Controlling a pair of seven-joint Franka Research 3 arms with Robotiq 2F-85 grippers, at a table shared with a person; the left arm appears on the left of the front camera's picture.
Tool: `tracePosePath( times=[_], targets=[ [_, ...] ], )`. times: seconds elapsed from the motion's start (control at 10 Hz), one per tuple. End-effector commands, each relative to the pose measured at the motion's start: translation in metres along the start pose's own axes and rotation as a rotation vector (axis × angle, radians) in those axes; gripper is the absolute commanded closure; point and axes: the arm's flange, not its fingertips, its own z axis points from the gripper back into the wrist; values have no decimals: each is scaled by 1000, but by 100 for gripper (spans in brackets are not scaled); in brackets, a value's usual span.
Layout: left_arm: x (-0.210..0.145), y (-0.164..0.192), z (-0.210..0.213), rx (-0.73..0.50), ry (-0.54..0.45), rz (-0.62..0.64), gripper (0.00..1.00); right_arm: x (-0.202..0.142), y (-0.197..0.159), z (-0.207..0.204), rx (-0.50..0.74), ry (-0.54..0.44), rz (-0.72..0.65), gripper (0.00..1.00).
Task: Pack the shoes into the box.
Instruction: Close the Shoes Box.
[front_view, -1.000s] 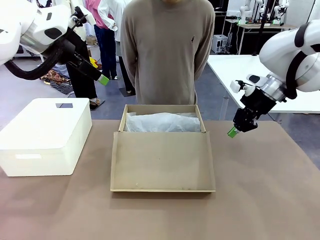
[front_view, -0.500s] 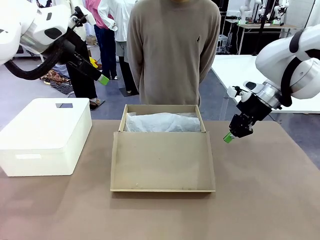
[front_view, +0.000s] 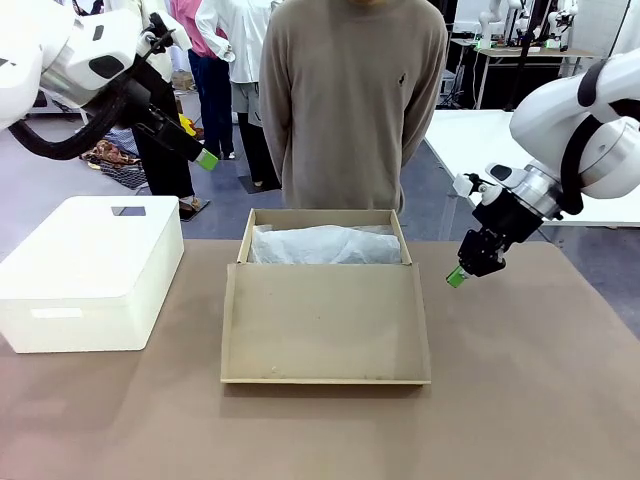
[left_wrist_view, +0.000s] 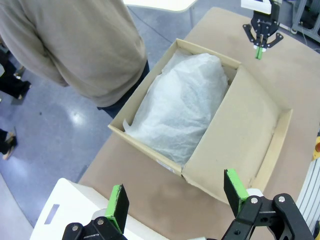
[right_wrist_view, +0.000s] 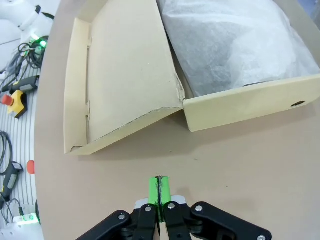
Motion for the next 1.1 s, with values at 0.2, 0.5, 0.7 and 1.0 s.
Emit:
tracePosePath(
  times=[0.2, 0.5, 0.7, 1.0],
  targets=[
    [-2, 2, 0, -17, -15, -8, 0, 2, 2, -28, 59, -18, 29, 100],
    [-2, 2, 0, -17, -15, -8, 0, -3, 4, -48, 91, -27, 30, 100],
    [-2, 2, 0, -17, -15, -8, 0, -7, 6, -60, 113, -46, 30, 100],
    [-2, 2, 0, -17, -15, -8, 0, -5, 7, -74, 135, -71, 34, 100]
  ],
)
